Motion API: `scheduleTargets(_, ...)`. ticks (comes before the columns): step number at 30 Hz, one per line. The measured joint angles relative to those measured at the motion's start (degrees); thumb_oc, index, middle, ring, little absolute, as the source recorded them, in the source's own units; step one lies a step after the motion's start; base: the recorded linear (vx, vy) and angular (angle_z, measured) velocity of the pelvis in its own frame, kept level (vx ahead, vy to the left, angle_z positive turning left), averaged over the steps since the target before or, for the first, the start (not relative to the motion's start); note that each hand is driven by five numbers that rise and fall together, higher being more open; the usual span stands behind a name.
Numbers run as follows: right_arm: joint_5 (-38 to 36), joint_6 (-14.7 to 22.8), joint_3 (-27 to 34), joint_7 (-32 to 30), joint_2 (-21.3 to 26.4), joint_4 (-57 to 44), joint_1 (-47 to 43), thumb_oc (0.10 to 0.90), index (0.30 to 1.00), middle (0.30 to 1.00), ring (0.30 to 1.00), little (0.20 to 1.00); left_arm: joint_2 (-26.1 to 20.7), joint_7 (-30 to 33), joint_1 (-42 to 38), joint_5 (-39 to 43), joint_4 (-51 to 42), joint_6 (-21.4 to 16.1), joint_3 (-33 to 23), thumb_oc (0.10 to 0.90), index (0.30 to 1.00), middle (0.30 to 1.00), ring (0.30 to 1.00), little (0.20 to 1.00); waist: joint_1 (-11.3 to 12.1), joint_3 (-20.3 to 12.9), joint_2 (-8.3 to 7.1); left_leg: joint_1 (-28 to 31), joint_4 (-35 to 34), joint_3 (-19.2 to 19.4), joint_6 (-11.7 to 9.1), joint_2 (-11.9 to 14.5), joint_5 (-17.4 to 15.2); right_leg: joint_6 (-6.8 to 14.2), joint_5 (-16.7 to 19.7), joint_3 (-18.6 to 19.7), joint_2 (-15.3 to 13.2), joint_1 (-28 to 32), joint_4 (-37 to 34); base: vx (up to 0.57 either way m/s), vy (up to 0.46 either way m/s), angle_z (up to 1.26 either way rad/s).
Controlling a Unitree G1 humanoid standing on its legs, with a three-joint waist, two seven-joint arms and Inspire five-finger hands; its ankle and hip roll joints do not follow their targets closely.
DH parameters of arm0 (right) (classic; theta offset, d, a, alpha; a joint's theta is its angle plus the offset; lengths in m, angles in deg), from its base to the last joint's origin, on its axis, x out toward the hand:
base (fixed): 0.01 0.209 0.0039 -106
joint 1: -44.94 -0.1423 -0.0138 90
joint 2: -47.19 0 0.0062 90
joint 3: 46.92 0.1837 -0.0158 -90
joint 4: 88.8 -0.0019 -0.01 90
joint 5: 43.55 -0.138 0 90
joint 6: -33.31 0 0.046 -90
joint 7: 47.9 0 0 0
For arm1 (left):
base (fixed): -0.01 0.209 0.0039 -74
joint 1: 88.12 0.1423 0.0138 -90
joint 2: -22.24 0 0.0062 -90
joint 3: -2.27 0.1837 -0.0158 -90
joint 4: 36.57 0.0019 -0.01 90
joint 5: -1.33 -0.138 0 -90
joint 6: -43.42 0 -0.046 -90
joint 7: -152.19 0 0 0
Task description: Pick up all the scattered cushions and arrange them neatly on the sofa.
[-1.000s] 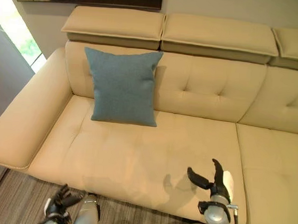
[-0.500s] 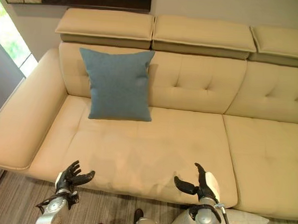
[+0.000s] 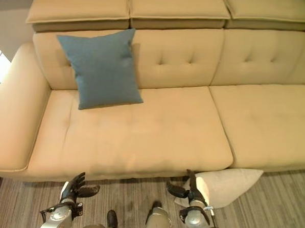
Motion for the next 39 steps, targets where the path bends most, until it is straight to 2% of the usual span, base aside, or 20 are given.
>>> scheduleTargets(2, 0.2, -0.1, -1.5, 0.1, 0.1, 0.1, -0.1, 0.800, 0.900, 0.900, 0.900, 0.900, -0.3, 0.0, -0.2, -0.7, 1.6, 0.6, -0.2, 0.800, 0.900, 0.900, 0.900, 0.900, 2.1, -0.6, -1.17, -0.1, 0.8, 1.6, -0.5, 0.7, -0.1, -1.2, -1.5, -1.9, 1.9, 3.1, -8.3, -0.11, -0.302, -0.83)
scheduleTargets(4, 0.2, -0.2, -1.6, 0.2, 0.1, 0.2, -1.6, 0.800, 0.900, 0.900, 0.900, 0.900, 0.4, 0.3, 0.3, -1.6, 2.9, 1.1, -0.1, 0.800, 0.900, 0.900, 0.900, 0.900, 2.6, -1.4, -0.28, -2.0, 3.8, 0.2, -0.3, 3.9, 0.1, -3.4, 0.2, 0.6, 5.7, 3.2, -11.2, -0.04, -0.228, -0.83)
scheduleTargets(6, 0.2, -0.2, -2.6, 0.1, 0.5, 0.5, -2.5, 0.800, 0.900, 0.900, 0.900, 0.900, 1.7, 0.6, -0.7, -1.5, 5.8, 1.4, -0.1, 0.800, 0.900, 0.900, 0.900, 0.900, 2.7, -2.0, -1.30, -4.4, 10.2, -0.7, -0.6, 6.3, 0.6, -5.3, 1.4, 2.5, 8.1, 3.2, -13.1, -0.01, -0.256, -0.74)
scheduleTargets(9, 0.1, -0.1, -4.0, 0.0, 1.0, 2.3, -2.1, 0.800, 0.900, 0.900, 0.900, 0.900, 3.1, 0.6, -1.5, -1.6, 6.4, 2.2, 0.4, 0.800, 0.900, 0.900, 0.900, 0.900, 1.0, -3.8, -3.36, -5.5, 14.9, -3.4, -3.9, 8.9, 3.1, -6.8, 1.6, 3.4, 10.8, 5.1, -15.2, -0.02, -0.148, -0.24)
scheduleTargets(11, 0.0, -0.2, -4.3, 0.0, 1.2, 2.8, -1.9, 0.800, 0.900, 0.900, 0.900, 0.900, 3.2, 0.5, -2.3, -1.6, 6.3, 2.2, 0.8, 0.800, 0.900, 0.900, 0.900, 0.900, 0.6, -4.2, -4.03, -6.5, 17.1, -3.7, -4.6, 9.8, 3.6, -7.9, 2.0, 3.7, 11.2, 5.8, -16.1, -0.03, -0.058, -0.15)
scheduleTargets(13, -0.2, -0.1, -5.1, -0.1, 1.2, 5.2, -2.3, 0.800, 0.900, 0.900, 0.900, 0.900, 3.3, 0.5, -3.8, -1.6, 6.3, 2.1, 1.9, 0.800, 0.900, 0.900, 0.900, 0.900, 0.6, -4.5, -4.67, -10.2, 25.7, -7.2, -7.4, 11.1, 5.3, -9.3, 2.4, 5.3, 12.4, 6.8, -17.0, -0.09, -0.051, -0.49)
scheduleTargets(15, -0.3, 0.0, -5.8, -0.3, 1.6, 6.7, -2.5, 0.800, 0.900, 0.900, 0.900, 0.900, 3.7, 0.8, -4.2, -1.6, 6.3, 2.0, 2.3, 0.800, 0.900, 0.900, 0.900, 0.900, 0.1, -5.4, -4.12, -11.0, 26.4, -12.2, -7.2, 8.4, 5.2, -10.2, 2.5, 8.0, 13.0, 4.9, -16.8, -0.05, 0.024, -0.84)
scheduleTargets(16, -0.4, -0.1, -8.8, 0.0, 1.4, 8.7, -4.1, 0.800, 0.900, 0.900, 0.900, 0.900, 3.5, 1.1, -4.5, -1.6, 6.3, 2.1, 2.3, 0.800, 0.900, 0.900, 0.900, 0.900, 1.0, -4.7, -4.95, -12.8, 27.2, -23.9, -8.1, 3.1, 0.4, -9.9, 4.7, 13.1, 14.0, 4.7, -18.5, 0.02, 0.074, -1.49)
scheduleTargets(17, -0.4, 0.0, -9.7, 0.0, 1.4, 8.6, -4.7, 0.800, 0.900, 0.900, 0.900, 0.900, 3.7, 1.2, -4.4, -1.6, 6.4, 2.2, 2.4, 0.800, 0.900, 0.900, 0.900, 0.900, 1.7, -4.7, -4.86, -11.9, 22.1, -27.9, -5.9, -2.1, -4.2, -9.3, 6.0, 15.8, 13.3, 4.4, -20.6, 0.04, 0.127, -1.71)
scheduleTargets(18, -0.3, 0.5, -9.9, 0.1, 1.6, 8.8, -5.2, 0.800, 0.900, 0.900, 0.900, 0.900, 4.3, 1.2, -4.5, -1.6, 6.6, 2.2, 2.5, 0.800, 0.900, 0.900, 0.900, 0.900, 1.9, -4.6, -4.53, -10.9, 15.3, -30.4, -4.3, -6.4, -5.1, -8.5, 7.5, 17.6, 13.3, 4.2, -22.5, 0.00, 0.116, -1.24)
scheduleTargets(19, -0.3, 0.6, -9.8, 0.2, 1.8, 8.8, -5.1, 0.800, 0.900, 0.900, 0.900, 0.900, 5.0, 1.1, -4.8, -1.6, 7.2, 2.2, 2.5, 0.800, 0.900, 0.900, 0.900, 0.900, 1.4, -4.6, -3.12, -10.8, 11.3, -29.1, -2.9, -8.0, -4.2, -8.1, 8.4, 17.4, 13.7, 4.5, -23.8, 0.02, 0.285, -1.10)
scheduleTargets(20, -0.4, -0.1, -9.9, 0.4, 1.7, 9.3, -4.7, 0.800, 0.900, 0.900, 0.900, 0.900, 5.8, 1.0, -5.3, -1.7, 8.6, 2.0, 2.8, 0.800, 0.900, 0.900, 0.900, 0.900, -0.1, -4.7, -0.04, -10.1, 8.4, -28.1, 0.6, -8.5, 0.3, -7.6, 8.3, 18.3, 16.4, 5.4, -24.4, -0.01, 0.322, -0.97)
scheduleTargets(21, -0.3, 0.1, -9.6, 0.3, 0.8, 9.0, -4.2, 0.800, 0.900, 0.900, 0.900, 0.900, 5.4, 1.2, -6.9, -1.9, 11.8, 2.1, 3.9, 0.800, 0.900, 0.900, 0.900, 0.900, -1.6, -4.5, -1.03, -8.6, 5.1, -25.2, 1.5, -8.5, 2.2, -6.9, 7.0, 19.7, 15.2, 3.8, -22.4, 0.01, 0.265, -1.24)
scheduleTargets(24, -0.5, -0.1, -8.3, 0.0, -1.7, 8.4, -3.8, 0.800, 0.900, 0.900, 0.900, 0.900, 4.7, 1.2, -7.6, -2.9, 13.0, 2.3, 4.5, 0.800, 0.900, 0.900, 0.900, 0.900, -1.1, -3.7, -1.20, -7.4, 1.4, -18.6, 2.7, -9.1, 3.8, -3.2, 4.3, 16.6, 11.1, -2.1, -14.1, -0.12, 0.128, -1.19)
scheduleTargets(26, -1.2, -0.3, -7.1, 0.0, -4.3, 11.4, -4.4, 0.800, 0.900, 0.900, 0.900, 0.900, 4.4, 2.1, -8.8, -3.9, 12.9, 2.3, 4.4, 0.800, 0.900, 0.900, 0.900, 0.900, 1.8, -2.4, -0.62, -7.1, 0.7, -10.0, 4.4, -7.3, 3.8, -3.6, 2.8, -2.3, 3.8, -5.1, -5.8, -0.07, 0.014, -1.22)
scheduleTargets(27, -1.2, -0.2, -7.2, 0.1, -4.8, 11.1, -4.4, 0.800, 0.900, 0.900, 0.900, 0.900, 4.2, 2.1, -8.8, -3.9, 12.9, 2.5, 4.2, 0.800, 0.900, 0.900, 0.900, 0.900, 2.0, -2.4, -0.38, -6.9, 0.4, -9.1, 4.4, -7.0, 3.7, -3.5, 2.8, -4.9, 2.3, -4.4, -5.8, -0.03, -0.022, -0.98)
scheduleTargets(30, -1.6, -0.1, -7.3, 0.8, -5.6, 11.4, -3.2, 0.800, 0.900, 0.900, 0.900, 0.900, 3.1, 2.2, -9.2, -4.1, 12.7, 2.5, 4.4, 0.800, 0.900, 0.900, 0.900, 0.900, 2.1, -1.8, -0.42, -6.4, 0.1, -8.3, 4.2, -6.4, 3.4, -2.5, 2.7, -4.8, -0.6, 0.0, -8.9, -0.03, -0.072, -0.33)
scheduleTargets(36, -4.9, -0.2, -5.3, 1.2, -5.3, 11.2, -3.3, 0.800, 0.900, 0.900, 0.900, 0.900, 1.9, 2.1, -9.5, -6.2, 12.8, 2.5, 4.7, 0.800, 0.900, 0.900, 0.900, 0.900, 1.9, -1.1, -0.60, -7.5, 0.7, -7.0, 1.9, -5.8, 3.4, 0.0, 4.8, 2.1, -6.2, 4.1, -16.1, -0.03, -0.213, -0.11)
scheduleTargets(38, -5.0, -0.2, -5.4, 1.2, -5.6, 11.2, -3.5, 0.800, 0.900, 0.900, 0.900, 0.900, 1.4, 2.1, -9.3, -6.2, 12.7, 2.5, 4.7, 0.800, 0.900, 0.900, 0.900, 0.900, 2.2, -0.8, -1.73, -8.0, 1.3, -6.2, 0.6, -5.5, 3.4, -1.6, 7.5, 1.7, -6.9, 4.3, -17.6, -0.02, -0.328, -0.26)
scheduleTargets(39, -5.0, -0.2, -5.5, 1.3, -6.1, 11.2, -3.8, 0.800, 0.900, 0.900, 0.900, 0.900, 0.8, 2.1, -8.6, -6.2, 12.7, 2.5, 4.5, 0.800, 0.900, 0.900, 0.900, 0.900, 3.6, -0.6, -2.56, -8.0, 1.3, -4.2, -1.3, -4.4, 3.7, 0.0, 7.8, -3.0, -7.0, 4.2, -19.8, 0.03, -0.270, -0.66)
